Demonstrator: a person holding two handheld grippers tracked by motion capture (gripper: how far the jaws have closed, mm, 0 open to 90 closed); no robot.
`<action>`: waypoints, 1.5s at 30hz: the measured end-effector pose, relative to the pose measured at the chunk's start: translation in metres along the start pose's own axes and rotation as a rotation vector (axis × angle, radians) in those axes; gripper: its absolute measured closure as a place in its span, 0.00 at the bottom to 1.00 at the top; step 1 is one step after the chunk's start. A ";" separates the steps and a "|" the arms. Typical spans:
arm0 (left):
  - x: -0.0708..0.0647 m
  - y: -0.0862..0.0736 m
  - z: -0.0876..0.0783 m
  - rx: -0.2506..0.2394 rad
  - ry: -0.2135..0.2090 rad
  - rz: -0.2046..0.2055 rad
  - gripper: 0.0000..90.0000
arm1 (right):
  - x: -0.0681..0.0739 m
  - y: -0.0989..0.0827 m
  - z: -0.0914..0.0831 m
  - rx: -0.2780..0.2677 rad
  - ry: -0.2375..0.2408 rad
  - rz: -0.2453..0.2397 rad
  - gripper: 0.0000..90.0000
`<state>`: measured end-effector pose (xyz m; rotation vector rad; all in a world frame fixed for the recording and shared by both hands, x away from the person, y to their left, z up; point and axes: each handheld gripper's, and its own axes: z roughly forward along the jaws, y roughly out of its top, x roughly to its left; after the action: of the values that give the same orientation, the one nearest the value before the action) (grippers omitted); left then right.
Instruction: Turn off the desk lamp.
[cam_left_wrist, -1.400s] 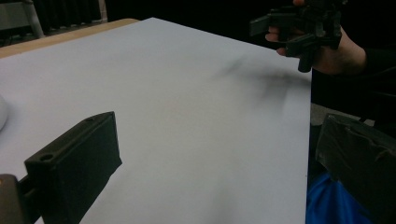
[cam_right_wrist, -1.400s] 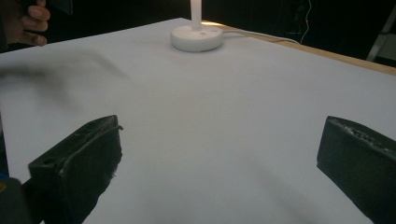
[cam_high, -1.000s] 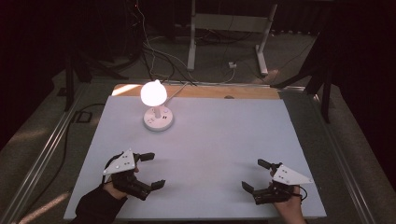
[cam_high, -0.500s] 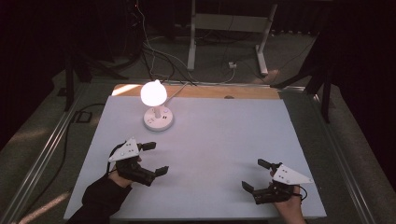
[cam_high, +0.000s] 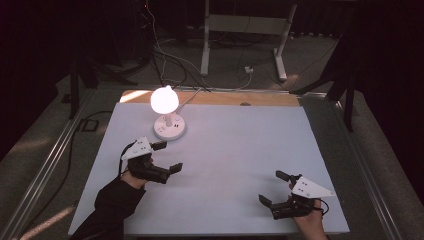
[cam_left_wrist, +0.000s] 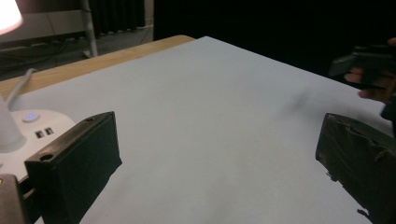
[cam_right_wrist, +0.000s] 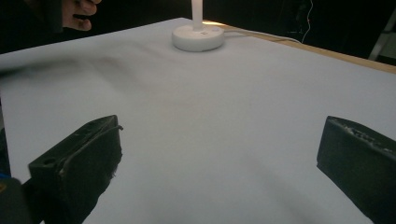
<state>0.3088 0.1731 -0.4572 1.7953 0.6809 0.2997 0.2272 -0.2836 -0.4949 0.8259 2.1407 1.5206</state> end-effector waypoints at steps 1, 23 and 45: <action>0.001 0.000 0.002 0.003 0.014 -0.001 0.01 | 0.000 0.000 0.000 -0.001 0.000 0.003 0.00; 0.031 0.002 0.029 0.005 0.202 -0.086 0.01 | 0.000 0.000 0.000 -0.001 0.008 0.007 0.00; 0.063 0.011 0.052 0.040 0.322 -0.177 0.09 | 0.000 -0.001 0.000 0.001 0.017 0.017 0.00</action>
<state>0.3891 0.1672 -0.4724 1.7275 1.0726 0.4636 0.2272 -0.2838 -0.4956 0.8364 2.1520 1.5403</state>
